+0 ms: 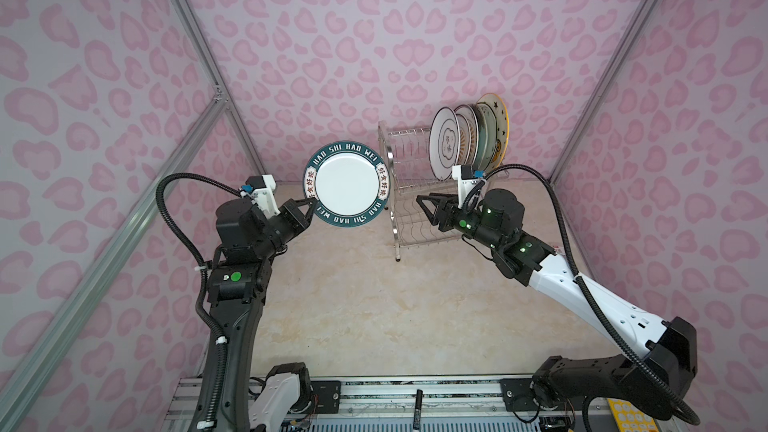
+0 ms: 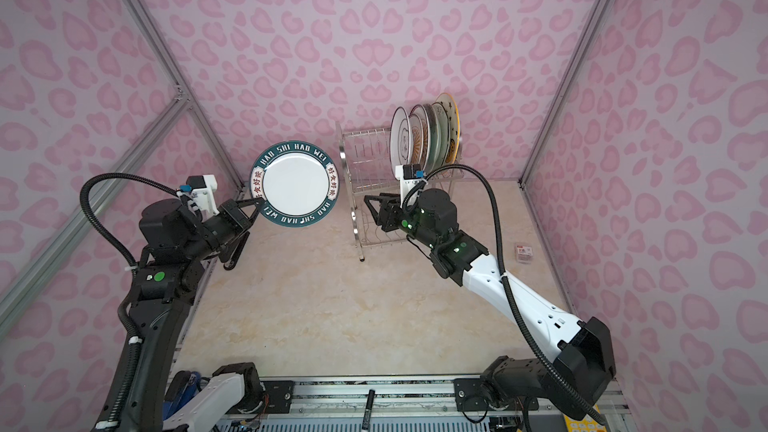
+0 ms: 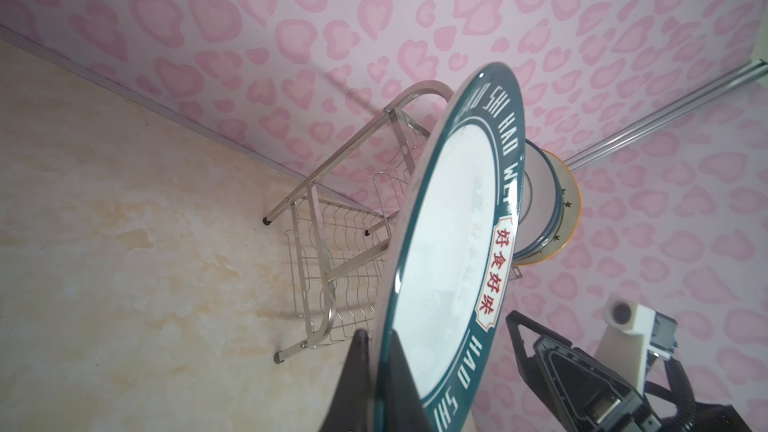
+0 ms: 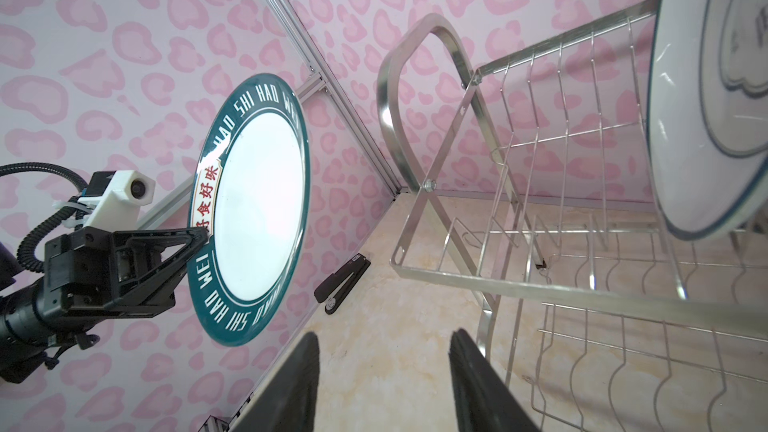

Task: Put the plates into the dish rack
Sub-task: 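Lift the plate with the left gripper while the right gripper rises toward it, then grasp the plate rim with the right gripper and open the left gripper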

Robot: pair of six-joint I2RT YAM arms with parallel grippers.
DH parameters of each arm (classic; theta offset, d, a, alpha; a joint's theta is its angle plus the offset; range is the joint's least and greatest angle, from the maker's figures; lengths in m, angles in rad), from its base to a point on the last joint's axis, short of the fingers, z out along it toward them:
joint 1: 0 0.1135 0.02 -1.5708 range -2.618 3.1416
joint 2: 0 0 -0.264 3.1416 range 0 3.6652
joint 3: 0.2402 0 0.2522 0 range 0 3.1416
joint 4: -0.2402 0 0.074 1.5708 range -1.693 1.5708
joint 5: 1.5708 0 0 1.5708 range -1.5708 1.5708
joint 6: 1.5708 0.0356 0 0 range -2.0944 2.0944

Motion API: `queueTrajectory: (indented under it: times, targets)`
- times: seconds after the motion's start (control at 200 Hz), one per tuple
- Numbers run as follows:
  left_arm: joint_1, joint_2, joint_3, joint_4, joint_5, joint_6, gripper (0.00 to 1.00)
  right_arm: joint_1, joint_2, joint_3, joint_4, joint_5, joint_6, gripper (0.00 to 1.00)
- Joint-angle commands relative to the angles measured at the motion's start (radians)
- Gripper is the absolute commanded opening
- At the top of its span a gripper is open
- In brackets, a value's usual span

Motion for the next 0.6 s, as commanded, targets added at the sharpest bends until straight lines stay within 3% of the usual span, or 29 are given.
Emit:
queueTrajectory:
  times: [0.0,0.445,0.595]
  targets:
    - [0.001,-0.013,-0.009,0.157,0.099,-0.043,0.03,0.006,0.021,0.039,0.010,-0.028,0.004,0.53]
    - [0.001,-0.032,-0.039,0.250,0.173,-0.081,0.03,0.053,0.135,0.240,0.013,-0.115,-0.008,0.55]
    - [0.001,-0.041,-0.038,0.246,0.157,-0.078,0.03,0.060,0.131,0.244,0.019,-0.084,0.000,0.54]
